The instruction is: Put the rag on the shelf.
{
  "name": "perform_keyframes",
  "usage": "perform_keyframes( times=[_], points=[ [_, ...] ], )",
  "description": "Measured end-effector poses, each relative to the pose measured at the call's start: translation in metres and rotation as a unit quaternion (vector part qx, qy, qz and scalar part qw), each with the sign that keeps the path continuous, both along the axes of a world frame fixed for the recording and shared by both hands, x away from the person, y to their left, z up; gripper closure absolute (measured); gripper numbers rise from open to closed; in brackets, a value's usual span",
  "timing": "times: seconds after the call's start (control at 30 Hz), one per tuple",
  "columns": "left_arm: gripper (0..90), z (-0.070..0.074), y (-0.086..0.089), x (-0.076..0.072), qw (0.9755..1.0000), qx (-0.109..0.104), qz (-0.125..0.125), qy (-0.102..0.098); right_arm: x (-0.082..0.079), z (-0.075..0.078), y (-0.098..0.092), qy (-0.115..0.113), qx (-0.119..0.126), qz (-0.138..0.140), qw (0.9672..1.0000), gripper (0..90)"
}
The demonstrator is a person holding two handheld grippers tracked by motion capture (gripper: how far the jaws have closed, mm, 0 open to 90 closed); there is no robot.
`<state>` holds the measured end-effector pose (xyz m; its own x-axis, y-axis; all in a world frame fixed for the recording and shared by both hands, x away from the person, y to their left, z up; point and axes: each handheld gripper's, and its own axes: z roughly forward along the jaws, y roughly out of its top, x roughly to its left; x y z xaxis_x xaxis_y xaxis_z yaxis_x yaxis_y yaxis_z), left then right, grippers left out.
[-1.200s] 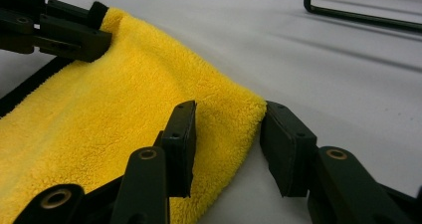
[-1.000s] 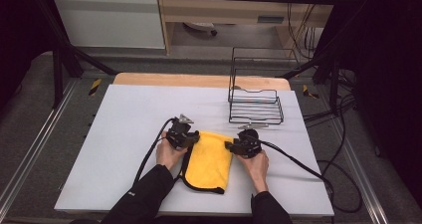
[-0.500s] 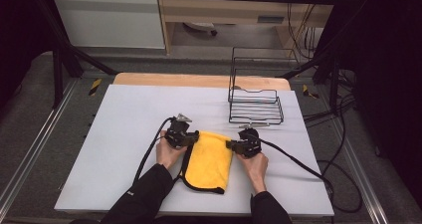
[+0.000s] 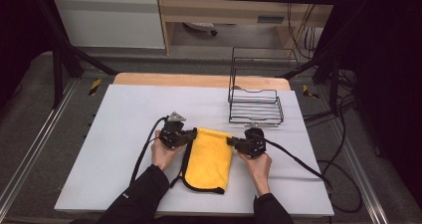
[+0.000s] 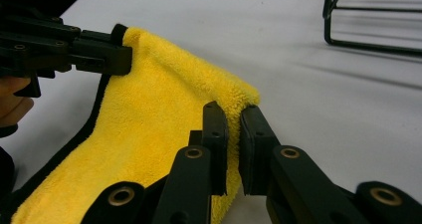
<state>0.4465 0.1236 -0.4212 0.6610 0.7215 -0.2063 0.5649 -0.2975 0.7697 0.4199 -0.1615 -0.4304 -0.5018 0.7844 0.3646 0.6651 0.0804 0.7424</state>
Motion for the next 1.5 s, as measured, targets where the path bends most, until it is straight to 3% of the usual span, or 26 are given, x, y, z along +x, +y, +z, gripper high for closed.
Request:
perform_keyframes(
  times=[0.23, 0.5, 0.77, 1.07, 1.5],
  points=[
    [80.1, 0.014, 0.011, -0.014, 0.9994, -0.015, -0.003, -0.030, -0.007, 0.015, 0.005, -0.039, -0.006, 0.012, 0.9992, 83.7],
    [80.3, 0.025, 0.026, -0.027, 0.9973, -0.057, 0.003, -0.047, -0.016, 0.034, 0.013, -0.083, -0.010, 0.023, 0.9962, 83.7],
    [80.4, 0.037, 0.027, -0.035, 0.9955, -0.062, 0.010, -0.071, -0.024, 0.049, 0.017, -0.118, -0.018, 0.023, 0.9925, 83.8],
    [80.4, 0.055, 0.028, -0.044, 0.9915, -0.078, 0.011, -0.103, -0.031, 0.068, 0.016, -0.148, -0.016, 0.020, 0.9886, 84.0],
    [80.5, 0.081, 0.024, -0.053, 0.9840, -0.101, 0.012, -0.146, -0.043, 0.101, 0.013, -0.202, -0.023, 0.017, 0.9789, 84.1]
  ],
)
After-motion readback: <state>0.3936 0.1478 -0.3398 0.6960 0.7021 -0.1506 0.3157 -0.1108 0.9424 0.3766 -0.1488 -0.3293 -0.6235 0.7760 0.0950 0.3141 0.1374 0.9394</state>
